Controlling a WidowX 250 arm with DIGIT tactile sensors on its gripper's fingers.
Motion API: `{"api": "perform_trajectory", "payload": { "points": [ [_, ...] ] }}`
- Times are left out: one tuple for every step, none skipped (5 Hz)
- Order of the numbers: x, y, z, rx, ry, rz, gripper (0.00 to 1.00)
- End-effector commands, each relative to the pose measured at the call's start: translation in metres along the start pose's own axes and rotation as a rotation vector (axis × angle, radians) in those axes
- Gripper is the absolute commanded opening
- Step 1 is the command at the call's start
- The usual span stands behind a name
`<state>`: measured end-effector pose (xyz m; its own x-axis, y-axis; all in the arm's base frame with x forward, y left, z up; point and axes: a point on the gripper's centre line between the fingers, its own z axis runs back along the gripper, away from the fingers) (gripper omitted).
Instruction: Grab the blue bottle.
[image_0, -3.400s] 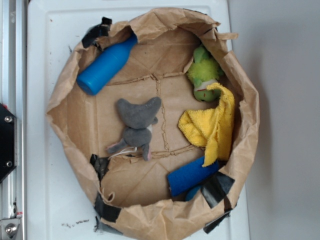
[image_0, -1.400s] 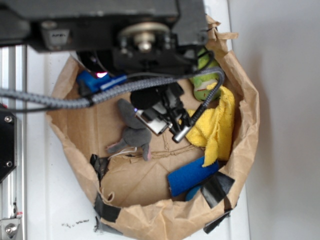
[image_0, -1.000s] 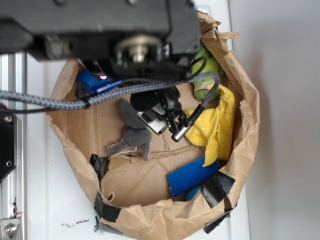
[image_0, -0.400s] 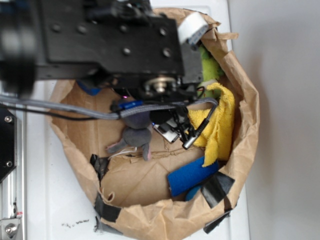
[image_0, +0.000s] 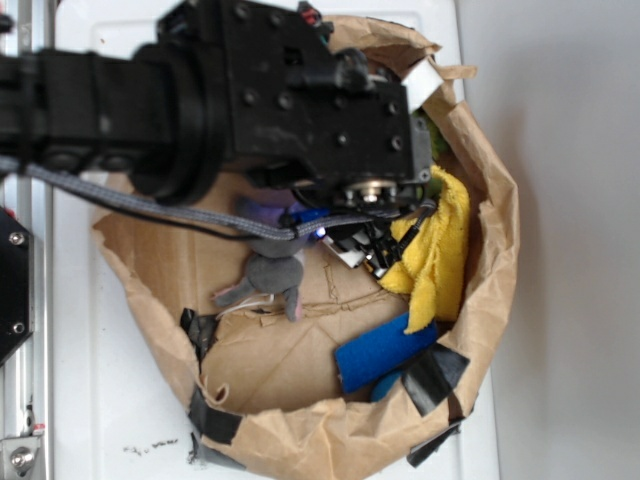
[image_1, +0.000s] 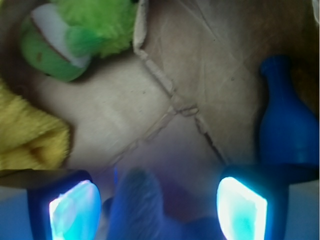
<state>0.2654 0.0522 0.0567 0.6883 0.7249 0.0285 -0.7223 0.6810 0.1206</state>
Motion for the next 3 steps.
{"api": "perform_trajectory", "payload": {
  "points": [
    [0.022, 0.048, 0.002, 0.030, -0.051, -0.018, 1.00],
    [0.018, 0.067, -0.002, 0.007, -0.047, -0.047, 1.00],
    [0.010, 0.080, -0.007, 0.014, -0.031, -0.078, 1.00]
  ]
}}
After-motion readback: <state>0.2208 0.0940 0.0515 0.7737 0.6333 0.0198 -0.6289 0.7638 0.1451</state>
